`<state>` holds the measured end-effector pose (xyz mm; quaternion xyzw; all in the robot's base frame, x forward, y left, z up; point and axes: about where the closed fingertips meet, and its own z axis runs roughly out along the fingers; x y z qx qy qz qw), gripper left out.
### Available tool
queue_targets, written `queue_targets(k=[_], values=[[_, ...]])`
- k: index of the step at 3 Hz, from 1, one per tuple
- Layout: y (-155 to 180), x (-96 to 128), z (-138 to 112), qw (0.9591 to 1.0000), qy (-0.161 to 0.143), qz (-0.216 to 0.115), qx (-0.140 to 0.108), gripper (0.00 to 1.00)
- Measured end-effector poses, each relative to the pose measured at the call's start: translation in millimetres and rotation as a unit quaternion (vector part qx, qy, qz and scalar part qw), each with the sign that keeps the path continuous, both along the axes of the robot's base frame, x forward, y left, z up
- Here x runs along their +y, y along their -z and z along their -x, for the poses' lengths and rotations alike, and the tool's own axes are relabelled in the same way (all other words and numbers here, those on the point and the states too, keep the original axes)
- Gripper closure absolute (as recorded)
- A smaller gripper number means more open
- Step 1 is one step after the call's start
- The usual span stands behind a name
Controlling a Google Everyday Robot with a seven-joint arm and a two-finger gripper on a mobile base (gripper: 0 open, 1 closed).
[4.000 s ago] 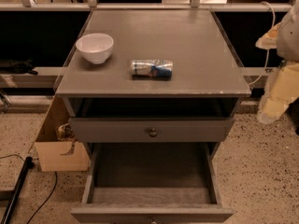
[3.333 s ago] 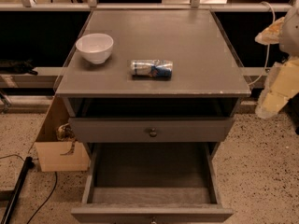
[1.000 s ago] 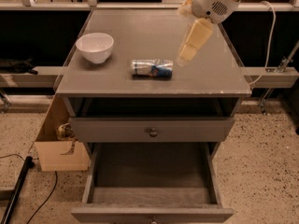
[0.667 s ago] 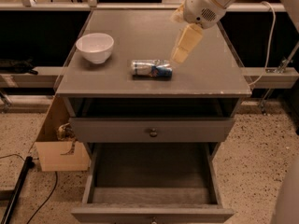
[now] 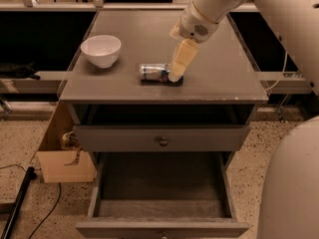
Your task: Place redbull can into middle drawer
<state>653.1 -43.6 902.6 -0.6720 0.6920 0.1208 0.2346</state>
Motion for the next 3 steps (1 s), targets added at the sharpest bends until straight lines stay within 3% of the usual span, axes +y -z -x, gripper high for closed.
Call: queue_targets(k=[3], values=[[60,15,-6,0.9991,-0.007,0.031,0.03,0.0]])
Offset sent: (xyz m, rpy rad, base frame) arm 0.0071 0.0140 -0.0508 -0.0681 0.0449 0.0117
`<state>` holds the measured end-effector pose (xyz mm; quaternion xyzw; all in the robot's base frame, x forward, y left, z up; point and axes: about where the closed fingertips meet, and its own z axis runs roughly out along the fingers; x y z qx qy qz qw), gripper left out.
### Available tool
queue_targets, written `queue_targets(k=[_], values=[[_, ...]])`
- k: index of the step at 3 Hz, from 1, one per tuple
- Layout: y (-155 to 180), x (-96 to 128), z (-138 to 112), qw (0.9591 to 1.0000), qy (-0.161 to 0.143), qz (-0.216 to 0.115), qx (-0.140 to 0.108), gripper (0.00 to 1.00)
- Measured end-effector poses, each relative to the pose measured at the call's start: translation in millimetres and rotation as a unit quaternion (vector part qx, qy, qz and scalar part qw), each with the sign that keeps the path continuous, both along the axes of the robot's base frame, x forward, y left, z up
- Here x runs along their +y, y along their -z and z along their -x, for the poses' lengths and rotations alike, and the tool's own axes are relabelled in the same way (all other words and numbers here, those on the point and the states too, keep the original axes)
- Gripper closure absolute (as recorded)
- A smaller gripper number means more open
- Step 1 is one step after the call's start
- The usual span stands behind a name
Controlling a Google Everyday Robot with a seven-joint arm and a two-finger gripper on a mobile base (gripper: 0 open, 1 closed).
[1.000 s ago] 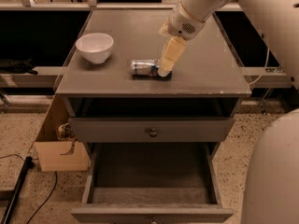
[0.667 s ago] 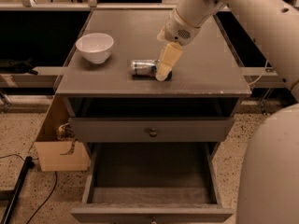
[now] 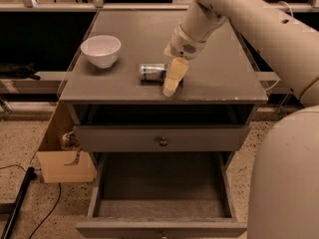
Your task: Place redbull can into middle drawer
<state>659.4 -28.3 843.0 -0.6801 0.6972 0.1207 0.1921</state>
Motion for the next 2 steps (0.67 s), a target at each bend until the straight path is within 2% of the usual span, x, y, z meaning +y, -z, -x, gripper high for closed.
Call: queue_targets(k=[1,2], values=[[0.8,0.1,0.0,1.0,0.0,0.0,0.001,0.0],[0.9,0.1,0.0,1.0,0.0,0.0,0.001,0.18]])
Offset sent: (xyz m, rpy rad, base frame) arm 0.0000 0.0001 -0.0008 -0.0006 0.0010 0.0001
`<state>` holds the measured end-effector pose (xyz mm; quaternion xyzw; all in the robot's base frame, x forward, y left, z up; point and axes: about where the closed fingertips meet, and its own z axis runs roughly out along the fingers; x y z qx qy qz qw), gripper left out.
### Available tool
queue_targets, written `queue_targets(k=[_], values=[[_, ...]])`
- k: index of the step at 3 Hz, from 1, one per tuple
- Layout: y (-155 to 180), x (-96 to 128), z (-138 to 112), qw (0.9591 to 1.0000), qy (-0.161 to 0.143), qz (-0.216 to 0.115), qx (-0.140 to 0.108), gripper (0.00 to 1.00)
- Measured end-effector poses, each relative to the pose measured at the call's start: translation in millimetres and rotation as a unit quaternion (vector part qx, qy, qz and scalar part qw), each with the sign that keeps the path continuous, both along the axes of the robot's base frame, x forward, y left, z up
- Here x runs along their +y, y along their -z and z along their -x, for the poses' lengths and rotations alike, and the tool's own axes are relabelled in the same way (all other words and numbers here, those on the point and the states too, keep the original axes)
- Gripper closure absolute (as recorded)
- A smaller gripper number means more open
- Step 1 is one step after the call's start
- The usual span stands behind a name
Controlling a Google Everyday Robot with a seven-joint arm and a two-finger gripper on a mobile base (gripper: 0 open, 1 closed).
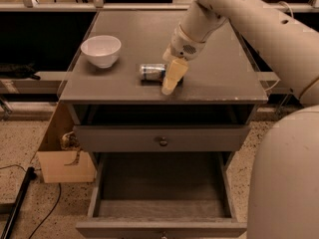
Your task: Place redbull can into middle drawer
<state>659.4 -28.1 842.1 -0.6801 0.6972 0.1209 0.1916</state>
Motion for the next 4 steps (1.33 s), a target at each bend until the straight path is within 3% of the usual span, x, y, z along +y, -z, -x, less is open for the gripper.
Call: queue_targets(k=[1,3,4], values=[[0.0,0.0,0.0,1.0,0.0,0.0,0.0,0.47],[0.1,0.0,0.0,1.0,0.0,0.0,0.0,0.94],[0.1,0.1,0.0,1.0,0.0,0.0,0.0,1.0]])
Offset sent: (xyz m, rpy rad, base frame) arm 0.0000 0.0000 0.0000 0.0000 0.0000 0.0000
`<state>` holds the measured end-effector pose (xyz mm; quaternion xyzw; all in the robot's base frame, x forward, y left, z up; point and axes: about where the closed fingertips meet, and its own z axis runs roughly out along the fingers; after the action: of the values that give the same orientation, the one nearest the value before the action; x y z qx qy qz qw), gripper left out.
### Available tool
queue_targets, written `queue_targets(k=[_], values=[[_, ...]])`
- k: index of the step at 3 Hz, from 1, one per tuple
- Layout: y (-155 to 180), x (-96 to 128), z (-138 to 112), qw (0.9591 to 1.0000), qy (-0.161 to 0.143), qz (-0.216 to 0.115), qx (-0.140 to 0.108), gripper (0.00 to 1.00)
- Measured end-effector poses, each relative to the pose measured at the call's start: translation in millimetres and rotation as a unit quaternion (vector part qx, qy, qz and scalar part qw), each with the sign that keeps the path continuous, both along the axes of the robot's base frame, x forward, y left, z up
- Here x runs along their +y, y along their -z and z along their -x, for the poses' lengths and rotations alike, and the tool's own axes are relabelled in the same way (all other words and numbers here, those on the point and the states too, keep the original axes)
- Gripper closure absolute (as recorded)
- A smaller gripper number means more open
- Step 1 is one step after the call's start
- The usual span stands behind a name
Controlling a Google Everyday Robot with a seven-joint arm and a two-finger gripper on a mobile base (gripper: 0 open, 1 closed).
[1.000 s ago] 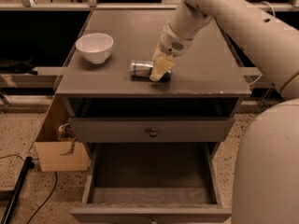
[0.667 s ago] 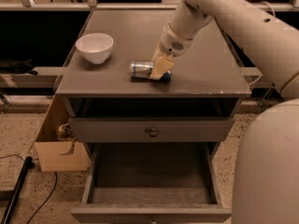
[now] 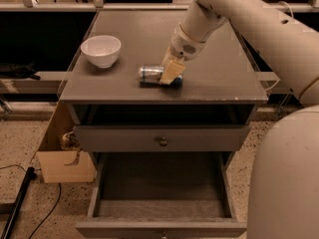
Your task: Place redbull can into middle drawer
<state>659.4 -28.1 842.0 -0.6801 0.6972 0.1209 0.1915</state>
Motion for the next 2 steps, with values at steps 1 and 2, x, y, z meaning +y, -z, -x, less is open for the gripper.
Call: queue_targets(k=[1,2], values=[[0,0,0,1.0,0.0,0.0,0.0,1.0],[-28,-17,12,1.0,-0.001,0.001,-0.004,1.0]])
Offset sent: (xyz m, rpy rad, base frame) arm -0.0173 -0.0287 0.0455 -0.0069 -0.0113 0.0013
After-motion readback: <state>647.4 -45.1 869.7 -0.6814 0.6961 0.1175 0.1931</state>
